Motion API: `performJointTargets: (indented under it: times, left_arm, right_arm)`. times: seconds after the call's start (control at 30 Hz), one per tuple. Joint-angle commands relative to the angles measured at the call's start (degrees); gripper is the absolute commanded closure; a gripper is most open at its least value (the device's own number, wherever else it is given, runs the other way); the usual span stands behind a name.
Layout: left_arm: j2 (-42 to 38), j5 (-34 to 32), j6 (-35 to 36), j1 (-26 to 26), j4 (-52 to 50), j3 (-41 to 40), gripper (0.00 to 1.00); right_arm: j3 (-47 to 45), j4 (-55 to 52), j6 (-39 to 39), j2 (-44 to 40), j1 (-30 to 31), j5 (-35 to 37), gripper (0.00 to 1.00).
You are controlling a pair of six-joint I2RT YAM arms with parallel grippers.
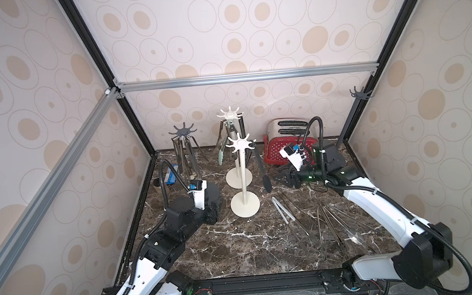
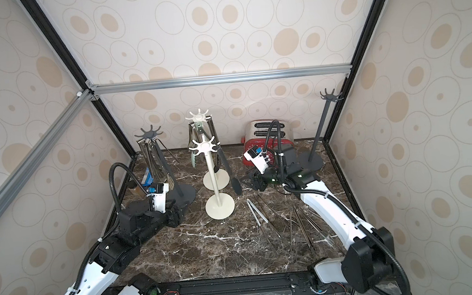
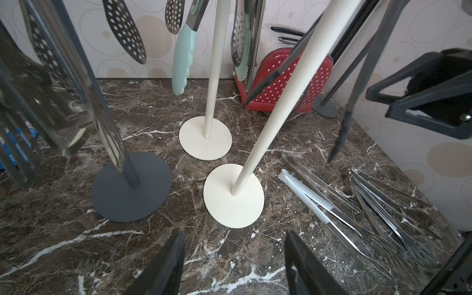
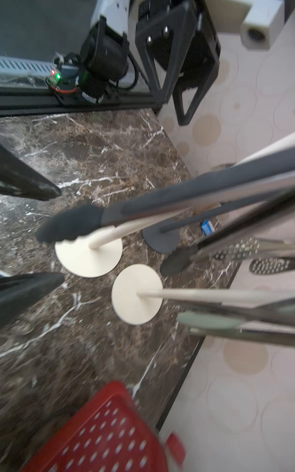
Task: Hang food tongs on kitchen utensil racks
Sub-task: Hang the food tongs on the rack, then pick up the food tongs from the center of the board.
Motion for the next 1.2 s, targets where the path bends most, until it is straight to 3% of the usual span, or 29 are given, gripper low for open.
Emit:
performJointTargets:
  times: [0.0,0.2,0.4,0.57,0.73,0.93,1.17]
  left_arm:
    - [-0.67,0.8,0.1,0.23,0.35,-0.07,0.38]
    - [-0.42,4.16,-0.2,0.18,0.69,-0.04,0.38]
    - [0.49,7.08,-2.98,0.17,2.35,-0.64,0.39]
    - [2.51,9.15,-6.47,0.17,2.43,-0.51,0.44]
    - [4.85,11.14,-11.56,-1.11,2.23,0.22,0.48]
    - [8.5,4.29,-13.17,-10.46,0.11,2.8,0.48]
    - [12.52,-0.59,-17.66,-17.49,-0.57,4.98,0.5]
  right_arm:
    - [-3.51,-5.41,3.61,-5.49,-1.24,15.72,0.51]
    - [-10.05,-14.98,10.51,-14.16,-2.35,37.11,0.5]
    - [-14.11,-25.25,17.66,-17.37,-2.79,48.33,0.5]
    - [-15.11,-30.59,22.75,-15.64,-3.92,50.53,0.51]
    - [-15.63,-31.06,24.53,-14.83,-9.08,49.78,0.52]
    - [-17.29,-30.26,26.23,-11.58,-16.26,44.15,0.56]
    - [-17.45,-28.04,25.53,-5.59,-17.45,40.89,0.57]
